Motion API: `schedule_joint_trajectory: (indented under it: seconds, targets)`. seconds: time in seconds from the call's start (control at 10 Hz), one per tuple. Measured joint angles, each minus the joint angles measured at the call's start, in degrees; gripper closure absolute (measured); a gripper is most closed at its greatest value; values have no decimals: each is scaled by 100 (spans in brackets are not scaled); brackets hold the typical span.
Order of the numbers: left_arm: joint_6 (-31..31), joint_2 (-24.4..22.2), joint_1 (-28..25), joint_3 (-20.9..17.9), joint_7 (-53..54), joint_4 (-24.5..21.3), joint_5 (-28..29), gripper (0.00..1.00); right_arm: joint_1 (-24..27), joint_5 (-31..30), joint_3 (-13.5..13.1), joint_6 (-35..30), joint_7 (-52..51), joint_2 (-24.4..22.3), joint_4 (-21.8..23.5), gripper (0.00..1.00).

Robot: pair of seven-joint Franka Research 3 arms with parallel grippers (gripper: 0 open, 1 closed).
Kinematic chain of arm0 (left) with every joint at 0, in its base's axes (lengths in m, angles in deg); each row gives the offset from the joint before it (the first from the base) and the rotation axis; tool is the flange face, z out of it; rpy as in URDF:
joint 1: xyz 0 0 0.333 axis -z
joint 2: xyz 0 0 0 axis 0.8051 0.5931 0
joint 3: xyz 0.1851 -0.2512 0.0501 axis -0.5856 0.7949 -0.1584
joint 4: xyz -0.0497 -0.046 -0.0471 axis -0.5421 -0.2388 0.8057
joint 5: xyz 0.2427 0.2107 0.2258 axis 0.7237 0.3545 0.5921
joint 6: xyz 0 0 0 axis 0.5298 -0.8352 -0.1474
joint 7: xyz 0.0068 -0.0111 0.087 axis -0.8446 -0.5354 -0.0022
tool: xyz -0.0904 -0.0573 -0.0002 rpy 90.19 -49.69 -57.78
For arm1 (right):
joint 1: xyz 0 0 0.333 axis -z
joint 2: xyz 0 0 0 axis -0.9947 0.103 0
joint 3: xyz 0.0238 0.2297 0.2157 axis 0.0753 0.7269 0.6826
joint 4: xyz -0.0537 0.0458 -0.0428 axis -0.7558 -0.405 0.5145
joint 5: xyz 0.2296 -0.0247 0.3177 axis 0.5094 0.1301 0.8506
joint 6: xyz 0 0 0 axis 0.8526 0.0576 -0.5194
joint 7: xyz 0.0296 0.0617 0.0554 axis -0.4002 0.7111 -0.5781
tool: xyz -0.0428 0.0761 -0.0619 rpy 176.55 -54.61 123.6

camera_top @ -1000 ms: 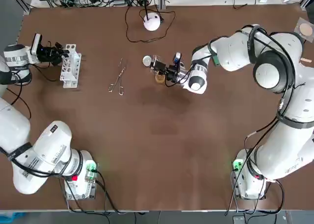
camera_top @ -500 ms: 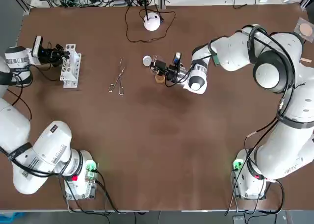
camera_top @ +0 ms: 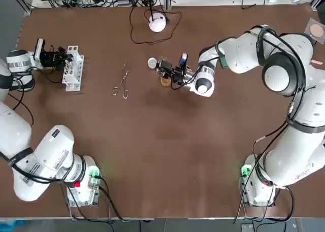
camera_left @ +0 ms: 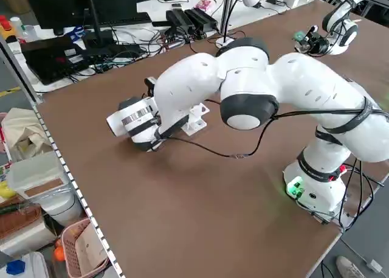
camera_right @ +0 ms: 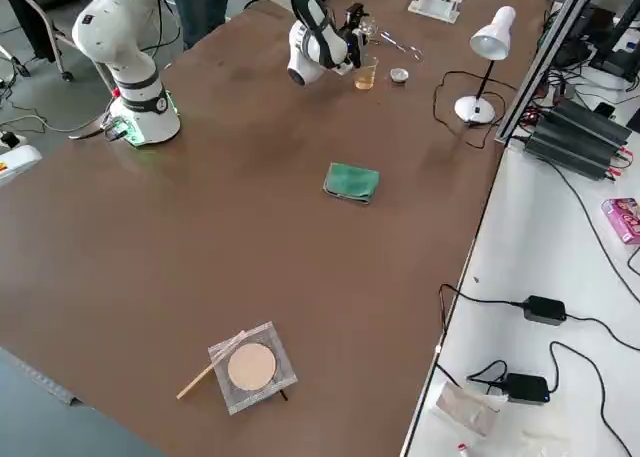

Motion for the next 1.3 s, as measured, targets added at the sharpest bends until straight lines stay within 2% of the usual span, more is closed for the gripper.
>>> schedule_joint_trajectory:
  seconds: [0.1,0.2,0.5,0.6,0.7,1.0,1.3]
  targets:
    - [-15,3,0,4,1,6,0,76,1,4,-3,4,59,0,-14,61]
    - [-53,3,3,10,2,12,0,70,2,7,-3,4,113,0,-23,61]
    - [-85,-5,13,43,10,107,0,22,3,10,-4,60,278,0,-53,61]
    - [-85,-51,13,57,11,152,0,9,2,10,-4,72,320,0,-62,61]
    - [-85,-149,12,61,11,178,0,0,3,11,-4,79,397,0,-70,61]
    - [-80,-732,-49,58,6,222,318,0,3,12,-4,87,656,1,-77,61]
    - [-62,-1650,-88,65,-428,237,612,0,8,13,-8,94,890,2,-84,61]
